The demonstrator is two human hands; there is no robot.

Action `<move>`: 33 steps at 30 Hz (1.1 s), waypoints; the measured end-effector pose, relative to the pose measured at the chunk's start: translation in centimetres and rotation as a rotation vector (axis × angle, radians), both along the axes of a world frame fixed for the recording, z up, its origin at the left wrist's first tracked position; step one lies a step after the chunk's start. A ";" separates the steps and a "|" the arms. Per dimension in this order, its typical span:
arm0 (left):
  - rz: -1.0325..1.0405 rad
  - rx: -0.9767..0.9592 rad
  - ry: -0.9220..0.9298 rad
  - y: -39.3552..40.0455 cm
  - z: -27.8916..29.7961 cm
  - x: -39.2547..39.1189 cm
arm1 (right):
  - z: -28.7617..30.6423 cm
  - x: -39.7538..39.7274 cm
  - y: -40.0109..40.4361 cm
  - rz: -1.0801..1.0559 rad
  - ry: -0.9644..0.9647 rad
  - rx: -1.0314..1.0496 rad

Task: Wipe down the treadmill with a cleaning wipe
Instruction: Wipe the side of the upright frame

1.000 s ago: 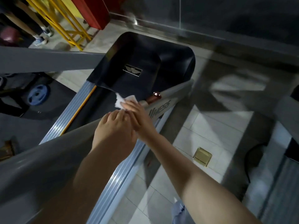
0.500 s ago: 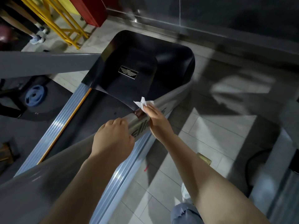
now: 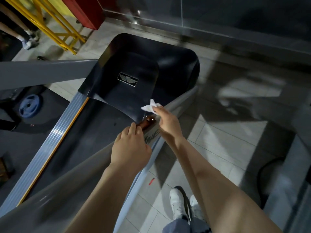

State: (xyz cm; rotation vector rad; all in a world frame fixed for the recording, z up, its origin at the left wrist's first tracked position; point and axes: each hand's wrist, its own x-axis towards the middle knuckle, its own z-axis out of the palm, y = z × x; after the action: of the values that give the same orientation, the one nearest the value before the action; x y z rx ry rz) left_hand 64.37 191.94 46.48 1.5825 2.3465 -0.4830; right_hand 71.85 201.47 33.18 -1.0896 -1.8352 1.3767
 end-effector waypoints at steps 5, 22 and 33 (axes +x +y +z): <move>-0.083 -0.015 0.026 1.8 -2.2 0.1 | -2.9 0.5 -1.0 0.066 -0.026 -0.307; -0.066 -0.128 0.540 9.9 -13.5 1.4 | -16.9 -1.1 9.2 0.240 0.247 0.082; -0.111 -0.169 0.657 18.9 -26.9 3.0 | -31.9 3.3 21.3 0.105 0.145 -0.154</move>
State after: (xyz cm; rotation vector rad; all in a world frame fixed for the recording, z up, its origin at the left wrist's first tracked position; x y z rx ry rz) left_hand 67.33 210.88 19.63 1.6547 2.5567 -1.3658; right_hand 75.10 222.78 1.30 -0.9517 -1.7266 1.6367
